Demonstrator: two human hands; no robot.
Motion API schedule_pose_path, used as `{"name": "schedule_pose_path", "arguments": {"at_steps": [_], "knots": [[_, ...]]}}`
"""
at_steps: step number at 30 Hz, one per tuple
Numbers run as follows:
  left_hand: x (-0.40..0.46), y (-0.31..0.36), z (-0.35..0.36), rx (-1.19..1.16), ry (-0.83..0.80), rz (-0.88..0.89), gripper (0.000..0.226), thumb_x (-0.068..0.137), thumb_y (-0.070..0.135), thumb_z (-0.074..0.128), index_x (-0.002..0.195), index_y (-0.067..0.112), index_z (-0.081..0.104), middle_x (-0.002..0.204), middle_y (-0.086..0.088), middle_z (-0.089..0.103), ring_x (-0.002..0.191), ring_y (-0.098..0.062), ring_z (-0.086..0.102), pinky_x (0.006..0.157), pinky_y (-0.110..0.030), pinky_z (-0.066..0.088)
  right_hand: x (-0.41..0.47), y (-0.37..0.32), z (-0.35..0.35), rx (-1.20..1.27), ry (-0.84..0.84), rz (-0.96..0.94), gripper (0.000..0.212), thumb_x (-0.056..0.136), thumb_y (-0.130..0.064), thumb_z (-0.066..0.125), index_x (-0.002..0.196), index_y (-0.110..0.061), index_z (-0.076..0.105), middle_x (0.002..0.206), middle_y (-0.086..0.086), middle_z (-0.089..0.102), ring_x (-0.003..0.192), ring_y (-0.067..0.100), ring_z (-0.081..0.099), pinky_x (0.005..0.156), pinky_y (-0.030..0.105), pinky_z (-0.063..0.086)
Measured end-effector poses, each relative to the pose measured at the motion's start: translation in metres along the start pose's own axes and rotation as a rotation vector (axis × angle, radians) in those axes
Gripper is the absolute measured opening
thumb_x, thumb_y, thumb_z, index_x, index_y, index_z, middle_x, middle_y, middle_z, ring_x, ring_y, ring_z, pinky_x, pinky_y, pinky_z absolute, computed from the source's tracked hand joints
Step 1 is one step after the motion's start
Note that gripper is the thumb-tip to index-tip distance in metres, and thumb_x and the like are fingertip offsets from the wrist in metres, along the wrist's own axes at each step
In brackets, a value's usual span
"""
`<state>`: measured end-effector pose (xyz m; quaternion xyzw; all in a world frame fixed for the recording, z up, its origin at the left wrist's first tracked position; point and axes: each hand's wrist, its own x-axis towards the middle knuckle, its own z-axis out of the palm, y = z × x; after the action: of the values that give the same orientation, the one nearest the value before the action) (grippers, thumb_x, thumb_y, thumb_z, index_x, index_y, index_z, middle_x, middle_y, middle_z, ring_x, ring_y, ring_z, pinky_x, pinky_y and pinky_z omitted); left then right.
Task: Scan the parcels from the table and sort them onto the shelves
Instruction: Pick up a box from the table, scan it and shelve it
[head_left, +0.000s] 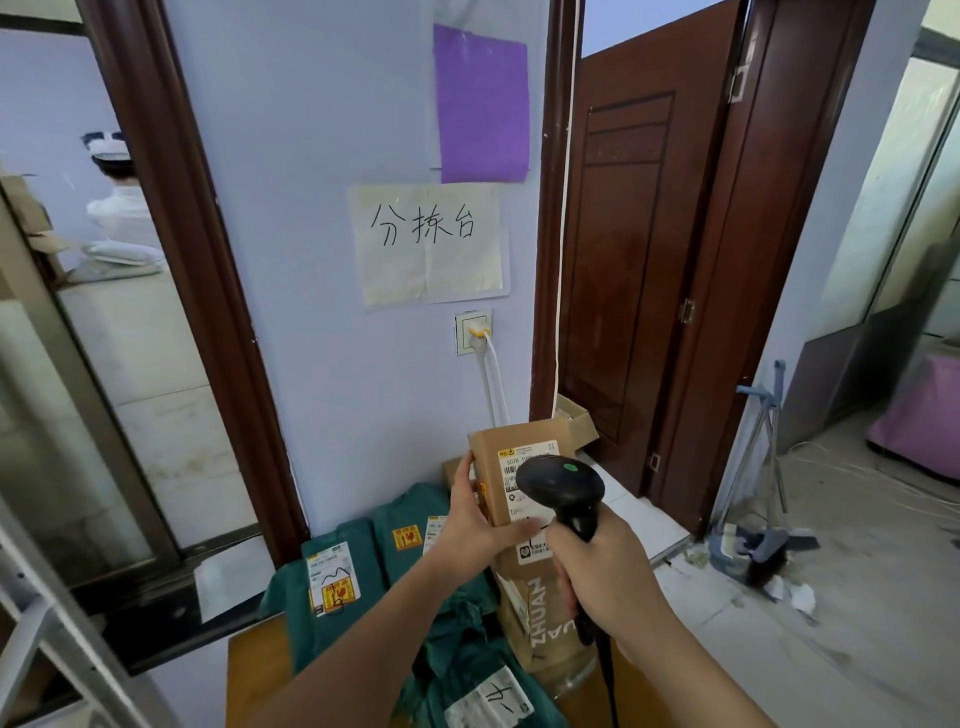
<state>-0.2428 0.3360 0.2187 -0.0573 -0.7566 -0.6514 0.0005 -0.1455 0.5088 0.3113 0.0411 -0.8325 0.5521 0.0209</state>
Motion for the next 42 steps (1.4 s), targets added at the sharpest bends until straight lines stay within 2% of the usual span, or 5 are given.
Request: {"name": "schedule_pose_path", "arguments": {"at_steps": [16,28,34,38,42], "knots": [[-0.041,-0.021,-0.036,-0.207,0.195,-0.121,0.116,0.072,0.015,0.094,0.157,0.033,0.017,0.132,0.005,0.065,0.113,-0.019,0.072,0.083,-0.032,0.063,-0.030,-0.017,0.012,-0.126,-0.084,-0.031,0.024,0.091,-0.026,0.057,0.070,-0.015,0.053,0.048,0.001,0.054,0.045,0.015,0.055,0.070,0.045,0.058],[-0.185,-0.015,-0.035,-0.280,0.600,-0.157,0.080,0.094,0.024,0.077,0.154,0.034,0.025,0.127,0.008,0.067,0.094,-0.003,0.075,0.068,-0.018,0.059,-0.099,-0.003,0.014,-0.042,-0.552,-0.116,0.022,0.098,-0.016,0.057,0.077,-0.012,0.054,0.050,0.006,0.049,0.042,0.020,0.049,0.053,0.042,0.047],[-0.289,-0.018,-0.023,-0.227,0.787,-0.177,0.076,0.091,0.025,0.079,0.151,0.031,0.032,0.125,0.006,0.068,0.095,-0.005,0.077,0.073,-0.021,0.061,-0.144,-0.009,0.017,0.004,-0.733,-0.192,0.019,0.098,-0.015,0.056,0.079,-0.012,0.052,0.048,0.007,0.050,0.041,0.024,0.048,0.048,0.036,0.045],[-0.361,-0.007,-0.038,-0.195,0.939,-0.195,0.116,0.068,0.053,0.092,0.161,0.034,0.025,0.133,0.006,0.066,0.107,-0.014,0.075,0.097,-0.044,0.061,-0.178,-0.025,0.041,0.023,-0.890,-0.230,0.017,0.097,-0.016,0.056,0.081,-0.011,0.051,0.052,0.008,0.047,0.042,0.025,0.046,0.050,0.038,0.046],[-0.437,0.006,-0.062,-0.158,1.077,-0.184,0.109,0.073,0.046,0.092,0.159,0.034,0.026,0.135,0.007,0.064,0.110,-0.014,0.074,0.096,-0.040,0.062,-0.217,-0.042,0.078,0.013,-1.024,-0.247,0.013,0.099,-0.018,0.055,0.089,-0.009,0.052,0.054,0.007,0.047,0.044,0.023,0.047,0.049,0.035,0.047]]}}
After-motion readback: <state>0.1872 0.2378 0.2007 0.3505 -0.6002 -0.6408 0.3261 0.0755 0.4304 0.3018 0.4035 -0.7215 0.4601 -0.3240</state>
